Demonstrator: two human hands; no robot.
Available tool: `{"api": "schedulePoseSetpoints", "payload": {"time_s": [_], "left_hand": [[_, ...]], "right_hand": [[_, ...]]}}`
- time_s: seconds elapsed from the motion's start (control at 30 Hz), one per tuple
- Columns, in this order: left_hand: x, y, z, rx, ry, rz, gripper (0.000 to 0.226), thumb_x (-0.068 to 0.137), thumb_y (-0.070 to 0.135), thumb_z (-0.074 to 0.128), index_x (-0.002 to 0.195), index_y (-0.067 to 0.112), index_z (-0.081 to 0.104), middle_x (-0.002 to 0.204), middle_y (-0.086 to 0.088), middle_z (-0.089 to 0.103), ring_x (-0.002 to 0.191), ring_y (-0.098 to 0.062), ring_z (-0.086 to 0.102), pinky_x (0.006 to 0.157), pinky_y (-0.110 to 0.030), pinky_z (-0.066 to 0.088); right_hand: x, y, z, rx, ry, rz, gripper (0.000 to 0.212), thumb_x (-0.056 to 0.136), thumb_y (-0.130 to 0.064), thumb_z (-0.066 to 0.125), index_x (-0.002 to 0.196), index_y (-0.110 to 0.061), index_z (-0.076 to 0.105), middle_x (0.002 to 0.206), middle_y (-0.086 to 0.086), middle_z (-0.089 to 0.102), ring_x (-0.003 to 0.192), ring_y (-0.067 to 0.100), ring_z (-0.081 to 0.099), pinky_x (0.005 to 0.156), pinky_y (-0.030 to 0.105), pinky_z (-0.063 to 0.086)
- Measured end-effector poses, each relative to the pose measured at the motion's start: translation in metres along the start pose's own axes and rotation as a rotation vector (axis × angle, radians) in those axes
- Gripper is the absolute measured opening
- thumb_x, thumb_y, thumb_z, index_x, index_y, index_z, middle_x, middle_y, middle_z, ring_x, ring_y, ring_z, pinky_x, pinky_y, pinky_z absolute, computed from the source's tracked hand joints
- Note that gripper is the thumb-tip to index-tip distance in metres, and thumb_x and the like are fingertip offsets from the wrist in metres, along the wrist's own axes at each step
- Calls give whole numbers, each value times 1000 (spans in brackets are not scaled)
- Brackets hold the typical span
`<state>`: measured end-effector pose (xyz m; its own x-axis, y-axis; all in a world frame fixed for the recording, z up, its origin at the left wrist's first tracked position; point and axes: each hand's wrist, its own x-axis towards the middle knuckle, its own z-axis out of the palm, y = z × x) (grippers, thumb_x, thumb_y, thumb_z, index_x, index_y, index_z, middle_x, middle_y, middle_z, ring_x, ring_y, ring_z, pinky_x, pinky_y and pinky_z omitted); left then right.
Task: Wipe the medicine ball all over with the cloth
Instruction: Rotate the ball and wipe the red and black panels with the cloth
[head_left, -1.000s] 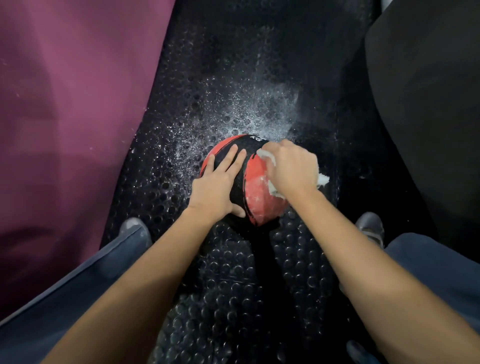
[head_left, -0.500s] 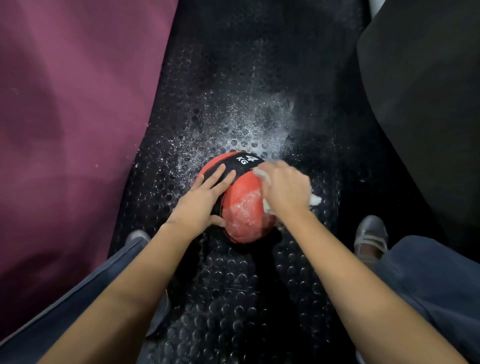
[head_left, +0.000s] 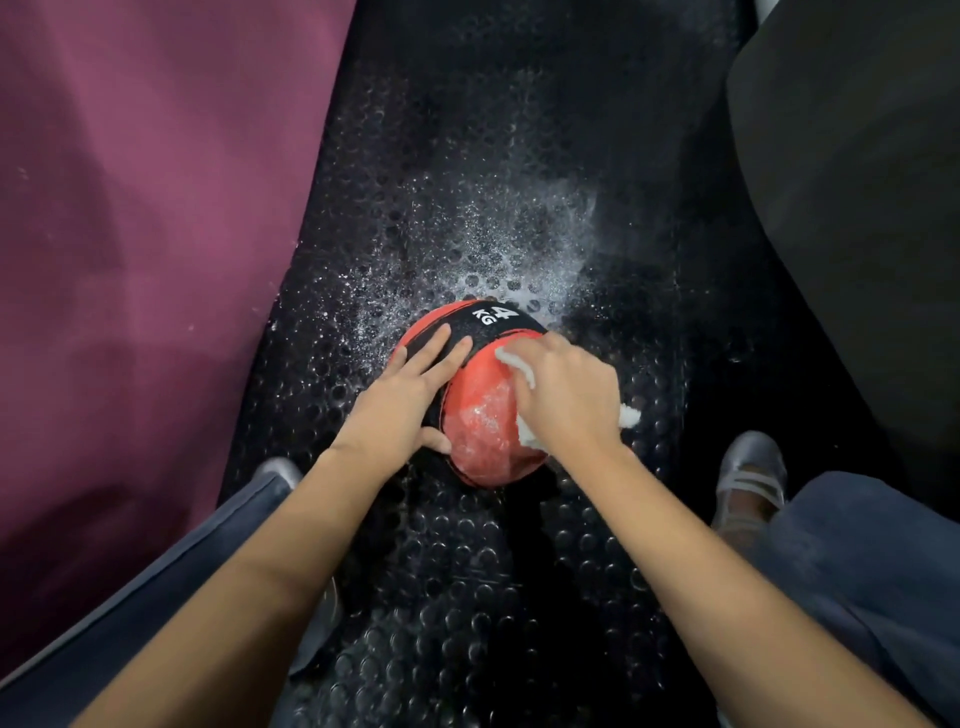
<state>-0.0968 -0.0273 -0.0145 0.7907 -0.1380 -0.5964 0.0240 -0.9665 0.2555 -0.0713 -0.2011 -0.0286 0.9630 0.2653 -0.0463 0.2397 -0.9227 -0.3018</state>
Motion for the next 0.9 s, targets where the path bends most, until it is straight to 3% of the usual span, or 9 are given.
{"api": "schedulePoseSetpoints", "payload": {"time_s": [0.07,0.17,0.33,0.47,0.53,0.63,0.77,0.9], "left_hand": [[-2,0,1,-1,-2,-4,114,77,34,76,150,42,-11,157,21,-21,150,-26,-3,109,-46,36],[-1,4,3,24,6,2,115,77,34,76,150,42,-12,156,22,-21,150,-27,-3,107,-47,38],[4,5,3,14,7,5,116,76,31,78,151,42,-10,157,21,-19,150,-29,0,110,-46,37],[4,16,8,66,20,17,115,76,34,76,151,42,-12,158,20,-20,150,-30,-2,108,-50,40],[6,19,4,61,5,11,116,76,32,77,151,41,-11,158,20,-19,149,-30,-2,106,-52,39],[7,18,1,63,-8,9,116,76,32,77,151,42,-11,158,20,-19,150,-29,-2,107,-53,38],[4,23,3,107,9,21,112,79,37,74,152,39,-11,159,17,-19,150,-30,-1,101,-51,43],[4,19,5,9,80,30,105,80,39,73,154,34,-2,161,15,-12,150,-28,1,106,-52,41]], "right_hand": [[7,8,-3,-15,-29,28,23,95,-30,50,113,-30,64,101,3,64,85,27,64,65,33,47],[27,21,-3,-22,-68,216,23,97,-31,46,110,-27,64,100,4,65,88,27,64,68,33,45],[6,-9,-1,-118,-20,-89,18,95,-30,52,109,-28,64,97,1,64,81,23,64,56,29,40],[29,22,-7,-106,-73,165,23,97,-27,47,113,-28,63,102,4,64,86,26,64,65,31,46],[20,14,-8,-114,-46,109,23,96,-24,46,112,-26,63,101,5,64,84,27,65,65,32,49],[1,4,-7,-159,-49,-63,25,97,-25,44,115,-27,61,105,4,61,90,27,63,61,31,40],[18,28,-10,-69,-79,141,25,97,-29,44,115,-31,62,106,3,62,91,29,62,69,33,42],[31,30,-6,-65,-78,117,23,97,-30,45,110,-28,63,99,5,64,88,31,62,68,34,42]]}}
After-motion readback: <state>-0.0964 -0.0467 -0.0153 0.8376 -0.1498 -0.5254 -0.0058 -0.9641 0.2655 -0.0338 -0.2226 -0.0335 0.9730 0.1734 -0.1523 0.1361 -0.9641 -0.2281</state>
